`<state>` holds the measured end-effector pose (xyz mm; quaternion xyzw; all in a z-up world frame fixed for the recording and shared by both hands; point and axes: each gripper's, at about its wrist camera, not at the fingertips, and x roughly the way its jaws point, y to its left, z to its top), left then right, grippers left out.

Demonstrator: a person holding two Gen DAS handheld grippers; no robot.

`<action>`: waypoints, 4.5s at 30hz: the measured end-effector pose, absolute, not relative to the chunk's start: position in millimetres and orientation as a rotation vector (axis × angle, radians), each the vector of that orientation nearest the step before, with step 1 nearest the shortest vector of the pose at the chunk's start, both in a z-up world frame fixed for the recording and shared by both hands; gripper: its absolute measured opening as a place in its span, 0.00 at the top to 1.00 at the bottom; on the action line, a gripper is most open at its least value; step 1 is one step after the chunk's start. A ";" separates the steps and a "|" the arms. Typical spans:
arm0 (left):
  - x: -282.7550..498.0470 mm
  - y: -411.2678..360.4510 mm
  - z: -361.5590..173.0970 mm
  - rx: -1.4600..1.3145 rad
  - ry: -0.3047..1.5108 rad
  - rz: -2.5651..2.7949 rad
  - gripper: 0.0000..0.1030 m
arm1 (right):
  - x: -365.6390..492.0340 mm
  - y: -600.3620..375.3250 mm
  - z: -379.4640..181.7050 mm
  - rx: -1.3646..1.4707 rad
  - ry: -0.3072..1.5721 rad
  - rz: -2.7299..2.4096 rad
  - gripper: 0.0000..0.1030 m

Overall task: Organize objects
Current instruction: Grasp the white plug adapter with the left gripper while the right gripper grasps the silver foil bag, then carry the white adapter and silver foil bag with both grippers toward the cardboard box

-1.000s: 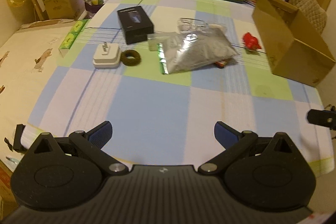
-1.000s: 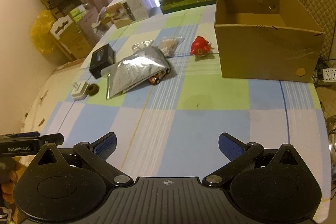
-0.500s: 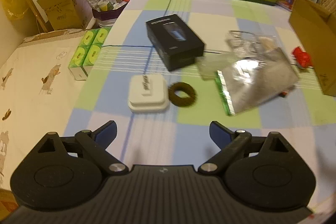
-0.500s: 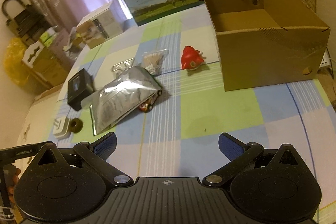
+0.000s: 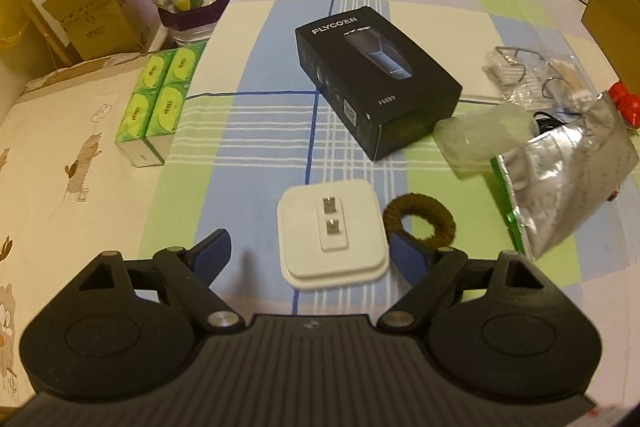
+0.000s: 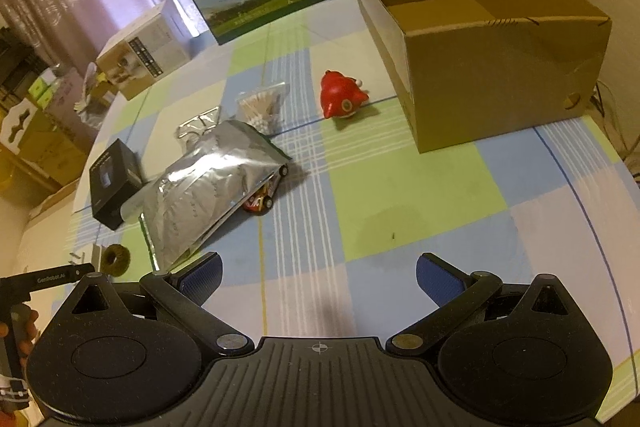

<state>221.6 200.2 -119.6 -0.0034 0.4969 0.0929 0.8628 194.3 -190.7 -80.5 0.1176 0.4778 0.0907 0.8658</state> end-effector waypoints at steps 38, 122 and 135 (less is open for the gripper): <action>219.8 247.4 -102.9 -0.082 1.007 0.157 0.50 | 302.7 -103.8 -152.7 0.863 1.123 0.121 0.05; 362.5 -213.2 -3.0 0.134 0.799 -0.295 0.50 | 398.1 -386.3 15.1 -0.305 0.809 0.509 0.48; 393.0 -233.7 -18.5 0.180 0.829 -0.305 0.50 | 423.6 -384.6 -47.6 -0.420 0.954 0.571 0.48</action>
